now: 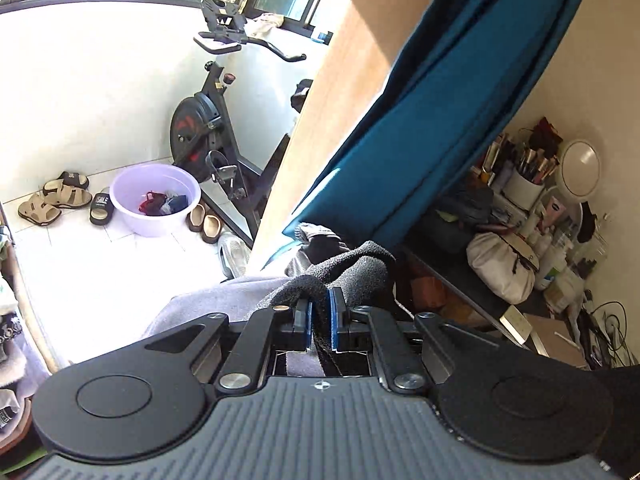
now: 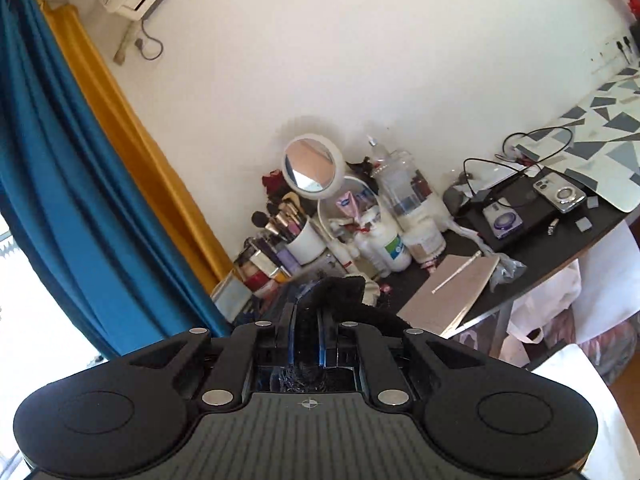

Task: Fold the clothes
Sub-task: 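Lift the black sweatpants with both grippers and carry them to the patterned board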

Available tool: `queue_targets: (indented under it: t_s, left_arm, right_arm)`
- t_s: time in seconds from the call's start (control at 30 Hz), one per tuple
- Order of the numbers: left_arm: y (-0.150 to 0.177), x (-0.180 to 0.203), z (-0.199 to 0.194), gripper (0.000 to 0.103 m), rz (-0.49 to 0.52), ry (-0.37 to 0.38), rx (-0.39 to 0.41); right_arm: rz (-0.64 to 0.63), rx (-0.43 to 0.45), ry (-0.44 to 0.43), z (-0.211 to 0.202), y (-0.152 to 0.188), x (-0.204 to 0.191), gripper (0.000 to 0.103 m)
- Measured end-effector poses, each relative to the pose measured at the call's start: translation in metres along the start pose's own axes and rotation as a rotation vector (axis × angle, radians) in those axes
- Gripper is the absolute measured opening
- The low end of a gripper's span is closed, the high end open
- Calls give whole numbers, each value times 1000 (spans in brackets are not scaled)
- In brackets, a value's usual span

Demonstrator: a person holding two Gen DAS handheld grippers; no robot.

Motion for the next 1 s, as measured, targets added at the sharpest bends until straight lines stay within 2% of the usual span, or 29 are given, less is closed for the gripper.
queue_targets:
  t_s: [0.2, 0.3, 0.4, 0.57, 0.7, 0.9, 1.0]
  left_arm:
    - [11, -6, -22, 8, 55, 26, 16]
    - [24, 11, -29, 8, 78, 77, 9]
    - [38, 40, -36, 8, 118, 143, 2]
    - [66, 120, -50, 8, 208, 305, -18]
    - [92, 197, -69, 8, 268, 441, -26]
    - [145, 319, -117, 8, 332, 584, 5]
    - [187, 384, -145, 8, 322, 635, -12]
  right_arm:
    - [-15, -60, 61, -25, 41, -9, 9]
    - [-23, -89, 92, -39, 61, -12, 9]
    - [-31, -76, 151, -73, 62, 1, 9]
    - [-38, 6, 249, -146, 45, 35, 9]
    - [1, 108, 325, -213, 20, 81, 9]
    - [54, 262, 410, -333, -25, 179, 9]
    - [70, 310, 448, -395, -48, 231, 9]
Point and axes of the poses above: each gripper's, at about its wrist camera, not at the fingertips, and z roughly the way its jaws point, x to its right, y to its underside, the point moved 7 cm from there along z, roughly the way its jaws point, and after that the axes turned 2 degrees about -y, right-handed, at the moved point
